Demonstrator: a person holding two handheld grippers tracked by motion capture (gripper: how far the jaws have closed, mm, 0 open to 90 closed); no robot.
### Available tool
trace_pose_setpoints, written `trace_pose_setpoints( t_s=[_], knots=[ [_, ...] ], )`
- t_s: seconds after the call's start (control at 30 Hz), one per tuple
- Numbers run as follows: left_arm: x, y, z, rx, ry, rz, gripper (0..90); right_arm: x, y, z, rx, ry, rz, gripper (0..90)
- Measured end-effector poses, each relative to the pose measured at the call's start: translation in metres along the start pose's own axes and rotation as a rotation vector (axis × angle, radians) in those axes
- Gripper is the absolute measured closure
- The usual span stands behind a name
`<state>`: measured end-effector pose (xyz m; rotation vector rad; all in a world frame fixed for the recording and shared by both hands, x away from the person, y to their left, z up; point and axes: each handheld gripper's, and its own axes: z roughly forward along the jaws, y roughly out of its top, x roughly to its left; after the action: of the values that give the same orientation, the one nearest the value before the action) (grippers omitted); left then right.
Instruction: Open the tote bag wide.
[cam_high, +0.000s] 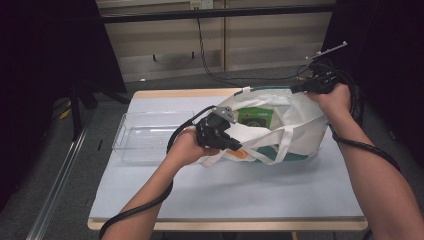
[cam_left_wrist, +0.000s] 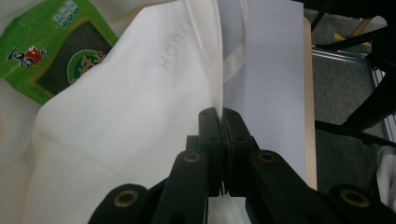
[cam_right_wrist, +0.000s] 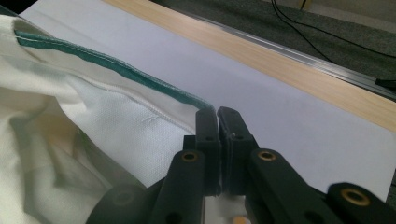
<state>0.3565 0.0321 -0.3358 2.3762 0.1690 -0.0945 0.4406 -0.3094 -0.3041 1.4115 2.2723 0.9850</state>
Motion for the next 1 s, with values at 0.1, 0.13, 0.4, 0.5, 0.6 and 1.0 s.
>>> trace_pose_setpoints(
  t_s=[0.1, 0.13, 0.4, 0.5, 0.6, 1.0],
  knots=[
    [0.0, 0.0, 0.001, 0.005, -0.003, 0.006, 88.6, -0.001, 0.0, 0.001, 0.001, -0.012, 0.003, 86.9],
    [0.0, -0.001, 0.002, 0.006, -0.007, 0.002, 88.6, -0.003, -0.001, 0.002, 0.005, -0.015, 0.013, 87.0],
    [0.001, -0.004, 0.006, 0.015, -0.018, -0.008, 88.6, -0.011, -0.007, 0.01, 0.022, -0.031, 0.035, 87.0],
    [0.004, -0.006, 0.006, 0.015, -0.007, -0.018, 88.6, -0.013, -0.008, 0.011, 0.023, -0.029, 0.041, 86.9],
    [0.005, -0.008, 0.009, 0.021, -0.014, -0.02, 88.6, -0.013, -0.01, 0.015, 0.027, -0.032, 0.043, 86.9],
    [0.007, -0.012, 0.014, 0.02, -0.005, -0.03, 88.2, -0.016, -0.014, 0.021, 0.019, -0.017, 0.037, 81.9]
  ],
)
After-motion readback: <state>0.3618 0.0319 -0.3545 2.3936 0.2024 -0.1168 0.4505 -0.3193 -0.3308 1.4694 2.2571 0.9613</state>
